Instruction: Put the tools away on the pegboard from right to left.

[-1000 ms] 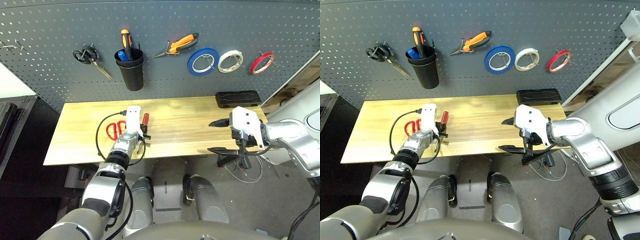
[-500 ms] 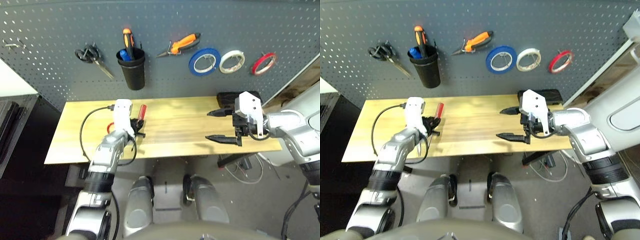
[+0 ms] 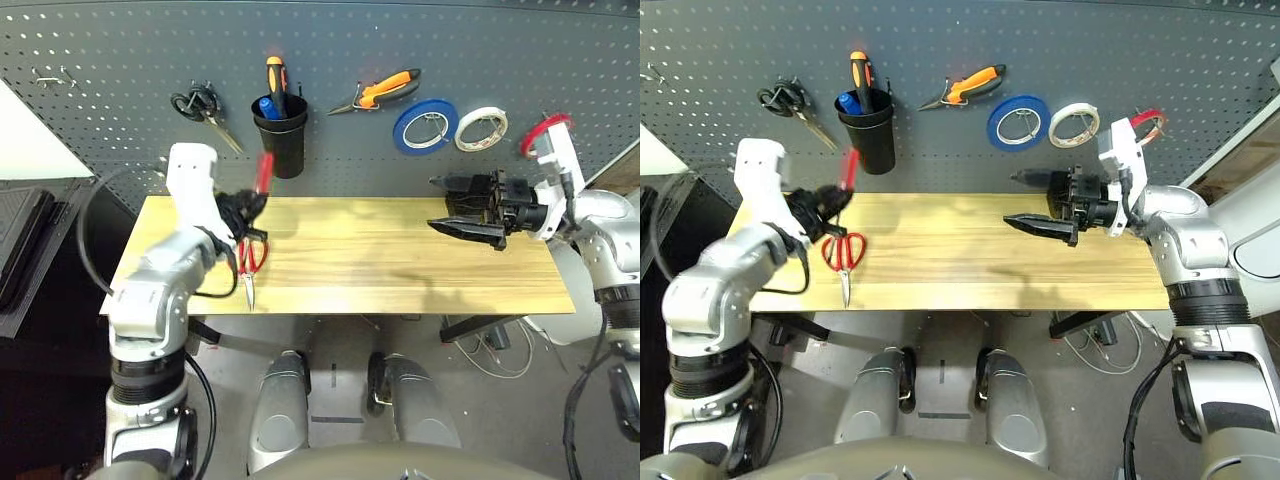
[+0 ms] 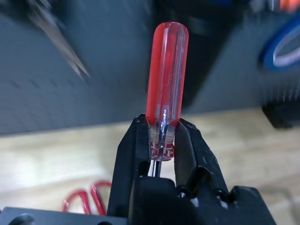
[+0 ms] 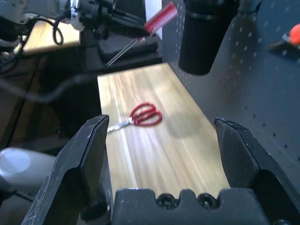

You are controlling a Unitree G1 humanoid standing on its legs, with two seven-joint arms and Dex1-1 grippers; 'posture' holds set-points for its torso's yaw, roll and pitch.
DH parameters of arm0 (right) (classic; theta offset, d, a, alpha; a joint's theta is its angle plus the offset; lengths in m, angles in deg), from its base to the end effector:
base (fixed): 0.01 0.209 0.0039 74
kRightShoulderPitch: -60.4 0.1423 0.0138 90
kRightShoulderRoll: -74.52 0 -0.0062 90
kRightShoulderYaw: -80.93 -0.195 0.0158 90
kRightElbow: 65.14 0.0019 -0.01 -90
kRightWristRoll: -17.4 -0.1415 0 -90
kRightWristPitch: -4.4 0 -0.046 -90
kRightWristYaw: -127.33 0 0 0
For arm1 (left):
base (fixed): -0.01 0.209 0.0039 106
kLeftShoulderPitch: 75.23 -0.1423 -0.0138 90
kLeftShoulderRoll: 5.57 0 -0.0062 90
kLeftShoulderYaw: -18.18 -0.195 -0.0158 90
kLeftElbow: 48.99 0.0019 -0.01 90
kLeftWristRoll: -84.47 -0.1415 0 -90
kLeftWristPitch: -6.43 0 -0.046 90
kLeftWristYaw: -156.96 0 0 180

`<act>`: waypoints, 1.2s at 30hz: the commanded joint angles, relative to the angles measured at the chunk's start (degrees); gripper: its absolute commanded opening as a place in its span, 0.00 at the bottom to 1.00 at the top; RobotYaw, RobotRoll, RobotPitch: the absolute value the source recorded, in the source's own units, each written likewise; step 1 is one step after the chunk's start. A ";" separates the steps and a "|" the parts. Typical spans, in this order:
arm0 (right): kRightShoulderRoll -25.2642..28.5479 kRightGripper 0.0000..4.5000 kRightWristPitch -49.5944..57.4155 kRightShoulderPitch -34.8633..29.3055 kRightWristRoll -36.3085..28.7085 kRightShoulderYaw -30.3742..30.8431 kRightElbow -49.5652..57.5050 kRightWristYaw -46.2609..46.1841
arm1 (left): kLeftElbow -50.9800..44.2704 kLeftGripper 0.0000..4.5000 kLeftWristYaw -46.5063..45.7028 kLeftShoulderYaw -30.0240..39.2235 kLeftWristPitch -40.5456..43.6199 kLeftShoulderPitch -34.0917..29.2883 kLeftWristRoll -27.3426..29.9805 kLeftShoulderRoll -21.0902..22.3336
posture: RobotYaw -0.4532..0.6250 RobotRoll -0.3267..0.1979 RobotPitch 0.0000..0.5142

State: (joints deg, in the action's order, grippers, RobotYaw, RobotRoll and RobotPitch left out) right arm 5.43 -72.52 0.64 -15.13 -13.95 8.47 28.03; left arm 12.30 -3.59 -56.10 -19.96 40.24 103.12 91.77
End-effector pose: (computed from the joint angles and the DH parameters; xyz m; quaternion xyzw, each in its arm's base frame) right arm 0.2957 -0.2791 0.1586 -0.0325 -0.0340 0.6085 0.7922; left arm 0.2362 0.2193 0.1945 0.0338 0.0634 -0.1507 0.9860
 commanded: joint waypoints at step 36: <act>0.14 1.00 7.00 -2.07 -7.40 -6.80 9.89 -5.59 | 34.94 0.17 -13.42 8.61 -33.93 33.27 10.90 -13.67 | 0.36 0.62 0.07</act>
State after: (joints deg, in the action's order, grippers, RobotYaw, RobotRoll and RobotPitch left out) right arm 5.17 -66.26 -1.38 -21.59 -19.36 16.92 22.86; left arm 45.47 -16.95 -46.18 -51.56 72.16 114.91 78.40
